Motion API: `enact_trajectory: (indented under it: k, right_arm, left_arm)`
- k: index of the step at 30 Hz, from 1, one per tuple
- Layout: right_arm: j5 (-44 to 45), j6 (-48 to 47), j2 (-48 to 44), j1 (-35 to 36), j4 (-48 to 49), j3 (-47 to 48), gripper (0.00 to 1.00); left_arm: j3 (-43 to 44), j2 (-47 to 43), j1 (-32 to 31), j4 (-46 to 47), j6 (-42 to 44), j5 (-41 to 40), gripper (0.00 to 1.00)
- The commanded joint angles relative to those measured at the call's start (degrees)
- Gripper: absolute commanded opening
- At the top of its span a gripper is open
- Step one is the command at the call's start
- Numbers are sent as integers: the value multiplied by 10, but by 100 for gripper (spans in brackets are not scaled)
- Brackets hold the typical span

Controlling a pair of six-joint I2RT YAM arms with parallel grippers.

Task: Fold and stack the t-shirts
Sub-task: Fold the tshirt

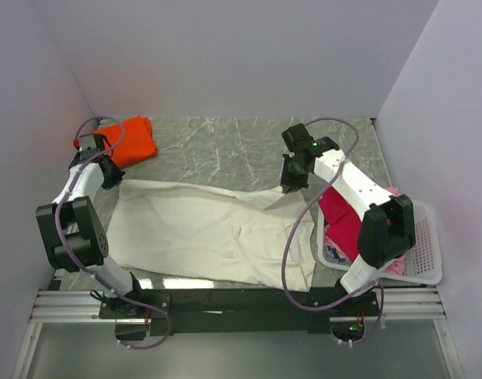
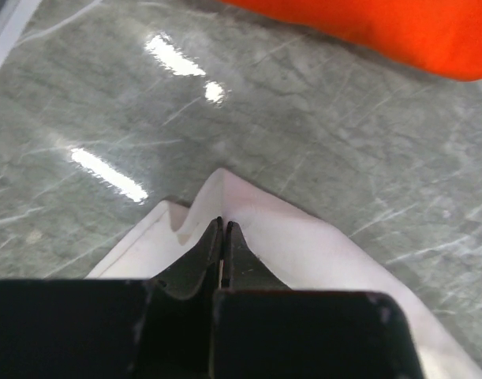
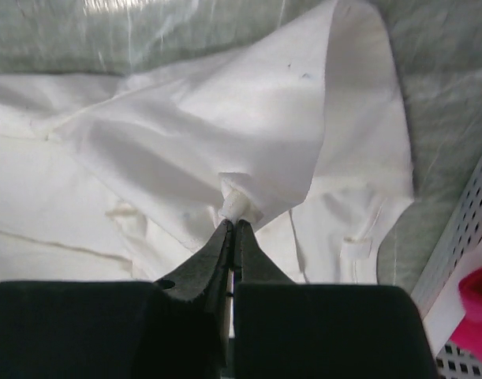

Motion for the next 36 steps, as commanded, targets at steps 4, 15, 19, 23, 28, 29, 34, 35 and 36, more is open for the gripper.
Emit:
enact_trajectory:
  k: [4, 15, 19, 23, 28, 29, 34, 35, 36]
  right_arm:
    - [1, 44, -85, 33, -25, -67, 0]
    - [8, 113, -181, 89, -58, -131, 0]
    - [7, 133, -200, 116, -61, -161, 0]
    - [3, 150, -214, 134, -59, -184, 0]
    - [2, 163, -236, 150, -68, -203, 0]
    - [1, 165, -239, 154, -68, -206, 0]
    - [1, 174, -266, 164, -64, -235, 0]
    - [1, 177, -269, 167, -64, -240, 0]
    - [1, 181, -271, 172, -63, -243, 0]
  left_arm:
    - [-17, -42, 10, 20, 22, -46, 0]
    - [-55, -78, 13, 5, 17, -58, 0]
    - [-84, -107, 22, -3, 4, -75, 0]
    - [-109, -137, 28, -9, -6, -82, 0]
    - [-132, -163, 35, -25, -10, -106, 0]
    - [-135, -168, 40, -27, -12, -106, 0]
    - [-152, -186, 46, -38, -15, -112, 0]
    - [-152, -189, 46, -38, -15, -113, 1]
    - [-157, -192, 47, -38, -16, -115, 1]
